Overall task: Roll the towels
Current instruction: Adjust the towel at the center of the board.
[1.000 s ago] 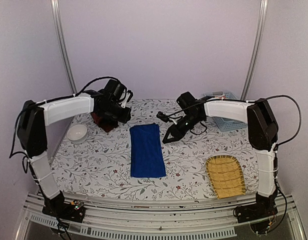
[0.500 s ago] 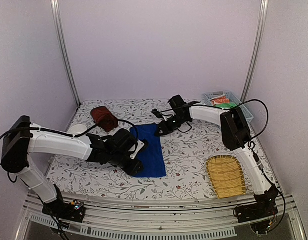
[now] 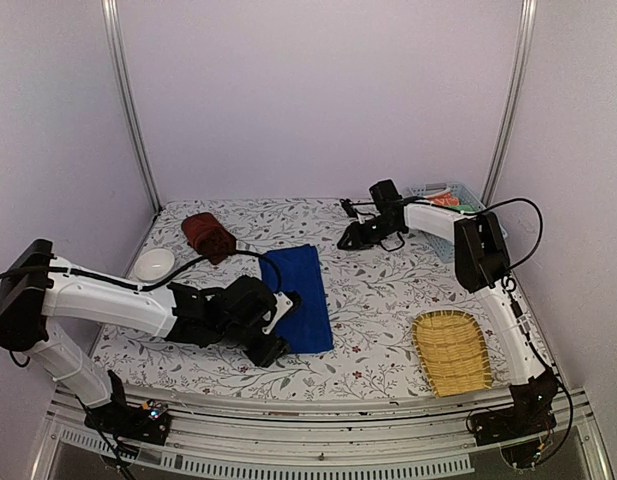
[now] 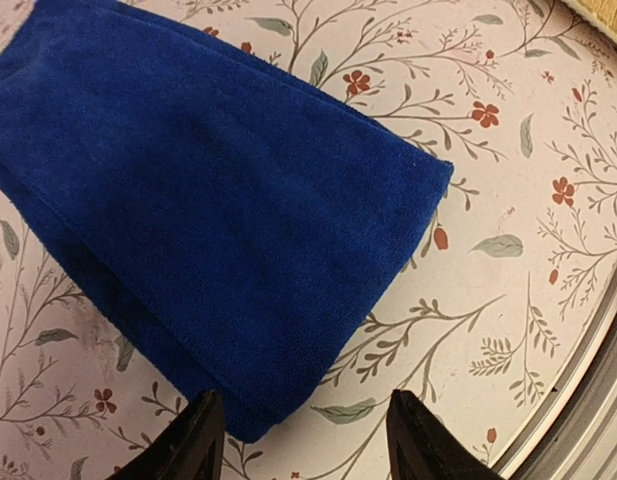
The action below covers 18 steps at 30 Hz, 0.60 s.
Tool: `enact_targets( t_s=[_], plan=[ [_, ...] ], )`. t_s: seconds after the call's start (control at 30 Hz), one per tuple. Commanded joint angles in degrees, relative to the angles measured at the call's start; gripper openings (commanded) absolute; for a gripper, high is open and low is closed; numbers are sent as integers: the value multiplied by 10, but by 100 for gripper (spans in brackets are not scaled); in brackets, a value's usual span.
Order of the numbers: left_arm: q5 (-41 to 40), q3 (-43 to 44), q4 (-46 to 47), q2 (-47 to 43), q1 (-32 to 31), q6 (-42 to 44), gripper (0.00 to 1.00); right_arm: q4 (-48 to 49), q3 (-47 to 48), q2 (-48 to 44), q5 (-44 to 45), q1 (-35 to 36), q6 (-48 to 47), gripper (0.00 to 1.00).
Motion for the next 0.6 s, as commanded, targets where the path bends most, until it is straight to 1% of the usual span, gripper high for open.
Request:
enact_targets(
  t_s=[0.0, 0.1, 0.23, 0.37, 0.57],
  plan=[
    [-25, 6, 4, -7, -3, 46, 59, -20, -8, 1, -51, -9, -11, 27],
    [-10, 0, 7, -13, -4, 101, 61, -21, -54, -55, -88, -9, -37, 27],
    [12, 6, -13, -9, -3, 181, 61, -14, -155, -180, -128, -9, -79, 28],
    [29, 33, -49, 19, 1, 248, 57, -6, -269, -295, -139, -9, -125, 29],
    [42, 62, -61, 75, 13, 298, 50, 11, -417, -412, -171, -9, -161, 28]
  ],
)
